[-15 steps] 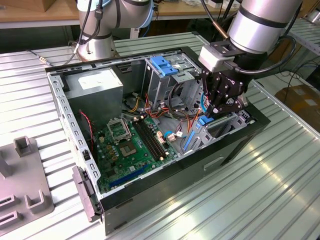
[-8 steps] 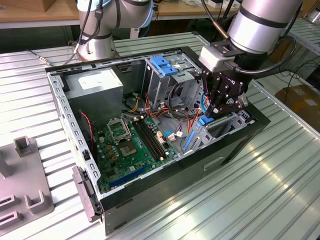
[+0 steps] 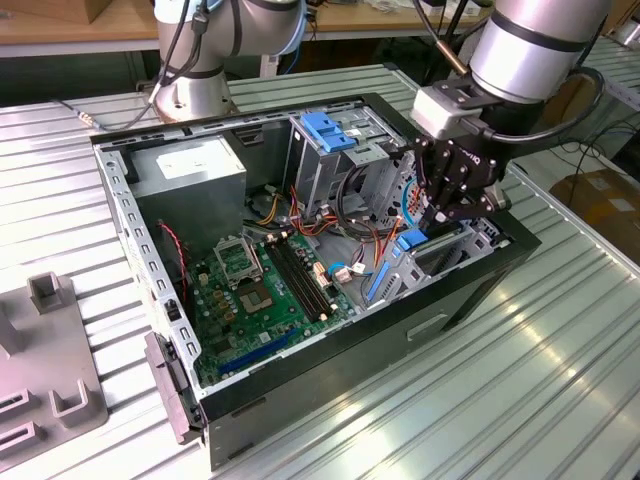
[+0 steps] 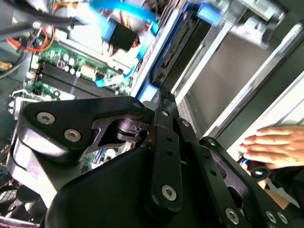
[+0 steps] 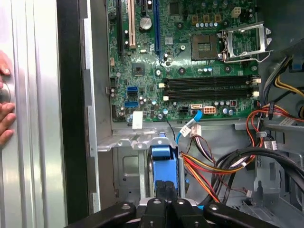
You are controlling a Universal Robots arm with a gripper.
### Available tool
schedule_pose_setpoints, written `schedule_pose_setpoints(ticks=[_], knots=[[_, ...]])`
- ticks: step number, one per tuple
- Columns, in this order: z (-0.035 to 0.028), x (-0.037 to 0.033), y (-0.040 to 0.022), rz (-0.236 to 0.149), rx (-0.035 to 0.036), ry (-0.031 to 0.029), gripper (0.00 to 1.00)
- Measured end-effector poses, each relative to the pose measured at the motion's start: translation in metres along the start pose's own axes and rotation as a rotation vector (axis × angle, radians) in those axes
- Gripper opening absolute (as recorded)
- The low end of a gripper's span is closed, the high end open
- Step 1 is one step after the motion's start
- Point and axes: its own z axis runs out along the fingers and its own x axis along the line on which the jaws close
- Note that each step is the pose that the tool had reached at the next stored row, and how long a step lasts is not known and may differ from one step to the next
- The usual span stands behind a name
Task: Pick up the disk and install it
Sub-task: 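Insert the first disk wire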
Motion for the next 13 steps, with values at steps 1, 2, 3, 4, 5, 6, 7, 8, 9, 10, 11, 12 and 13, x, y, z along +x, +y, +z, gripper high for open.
schedule_pose_setpoints(ticks=[1,2,3,4,5,6,7,8,9,10,11,12,13], knots=[[0.0,-0.0003,-0.0056,0.0,-0.0003,0.0003,0.1],[-0.0001,-0.0005,-0.0103,0.0,-0.0008,0.0005,0.1],[-0.0001,-0.0008,-0.0161,0.0,-0.0016,0.0005,0.1],[-0.0001,-0.001,-0.0207,0.0,-0.0022,0.0005,0.1],[-0.0001,-0.0013,-0.0264,0.0,-0.0029,0.0006,0.1],[-0.0001,-0.0016,-0.0315,0.0,-0.0033,0.0006,0.1],[-0.0002,-0.0019,-0.0372,0.0,-0.0037,0.0006,0.1],[-0.0001,-0.0021,-0.0415,0.0,-0.004,0.0006,0.1],[-0.0002,-0.0023,-0.0467,0.0,-0.0041,0.0006,0.1],[-0.0003,-0.0026,-0.0514,0.0,-0.0042,0.0008,0.1],[-0.0002,-0.0031,-0.0623,0.0,-0.0041,0.0016,0.1],[-0.0003,-0.0034,-0.0687,0.0,-0.0041,0.0023,0.1],[-0.0003,-0.0038,-0.0763,0.0,-0.0041,0.0025,0.1]])
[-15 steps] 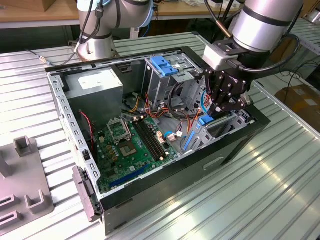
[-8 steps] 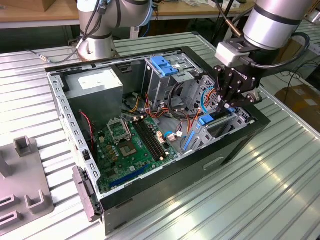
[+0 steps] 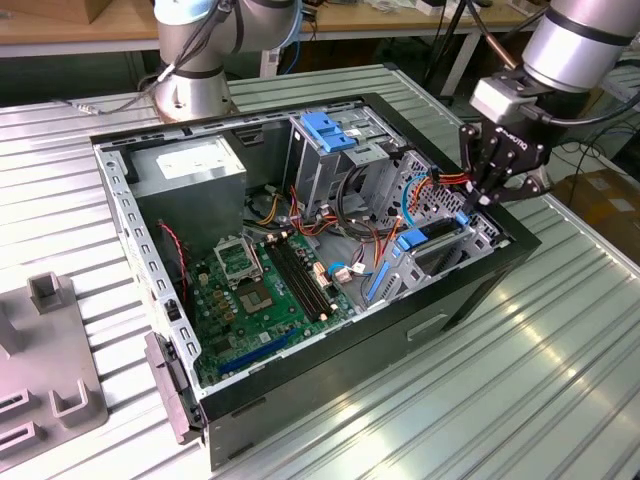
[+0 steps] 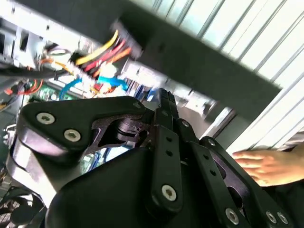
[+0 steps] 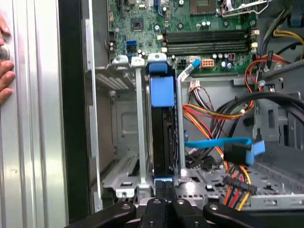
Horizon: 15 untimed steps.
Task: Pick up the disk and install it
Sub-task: 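Insert the first disk wire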
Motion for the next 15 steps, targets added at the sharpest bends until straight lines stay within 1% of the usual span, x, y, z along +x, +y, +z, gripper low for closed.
schedule_pose_setpoints(ticks=[1,2,3,4,7,9,12,15], knots=[[0.0,-0.0002,-0.0043,0.0,-0.0002,-0.0001,0.1],[-0.0001,-0.0003,-0.0067,-0.001,-0.0002,0.0001,0.1],[-0.0001,-0.0005,-0.0093,-0.015,0.0008,0.0001,0.1],[-0.0002,-0.0005,-0.0095,-0.044,0.0021,0.0004,0.1],[-0.0001,-0.0005,-0.0104,-0.106,0.0054,0.0006,0.1],[-0.0006,-0.0007,-0.0115,-0.112,0.0056,0.0008,0.1],[-0.0061,-0.001,-0.0119,-0.117,0.0058,0.0008,0.1],[-0.0094,-0.001,-0.0119,-0.117,0.0058,0.001,0.1]])
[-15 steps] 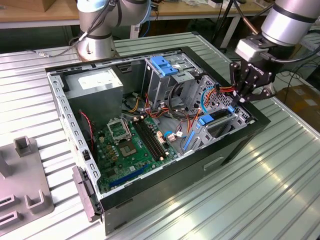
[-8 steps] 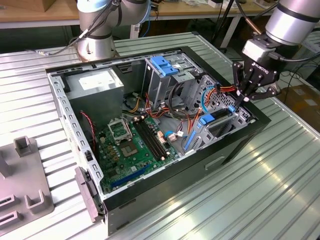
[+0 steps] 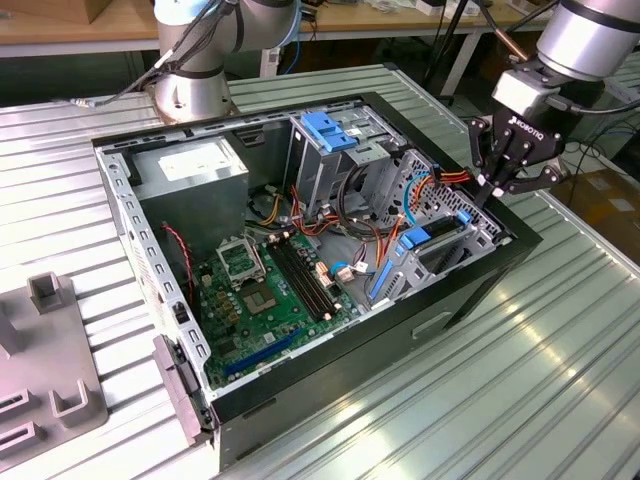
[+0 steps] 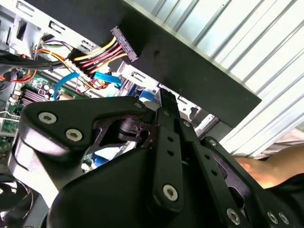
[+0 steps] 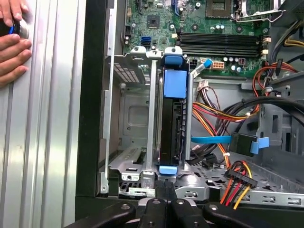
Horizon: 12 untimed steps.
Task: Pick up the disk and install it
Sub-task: 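Insert the first disk wire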
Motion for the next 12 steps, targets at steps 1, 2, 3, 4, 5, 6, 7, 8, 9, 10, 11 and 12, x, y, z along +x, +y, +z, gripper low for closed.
schedule_pose_setpoints(ticks=[1,2,3,4,5,6,7,8,9,10,11,12], knots=[[0.0,-0.0001,-0.0002,0.0,-0.0003,-0.0001,0.1],[-0.0001,0.0,-0.0003,0.0,-0.0004,0.0001,0.1],[-0.0001,0.0,-0.0005,0.0,-0.0004,0.0001,0.1],[-0.0002,0.0,-0.0006,-0.001,-0.0004,0.0001,0.1],[-0.001,0.0001,-0.0007,-0.013,0.0002,0.0003,0.1],[-0.0019,0.0001,-0.0007,-0.022,0.0007,0.0003,0.1],[-0.003,0.0001,-0.0007,-0.033,0.0012,0.0004,0.1],[-0.005,-0.0001,-0.0007,-0.045,0.0017,0.0005,0.1],[-0.0064,-0.0003,-0.0006,-0.055,0.0016,0.0004,0.1],[-0.0078,-0.0005,-0.0007,-0.068,0.0006,0.0003,0.1],[-0.0088,-0.0008,-0.0008,-0.079,-0.0004,0.0002,0.1],[-0.0097,-0.001,-0.0009,-0.092,-0.0009,0.0002,0.1]])
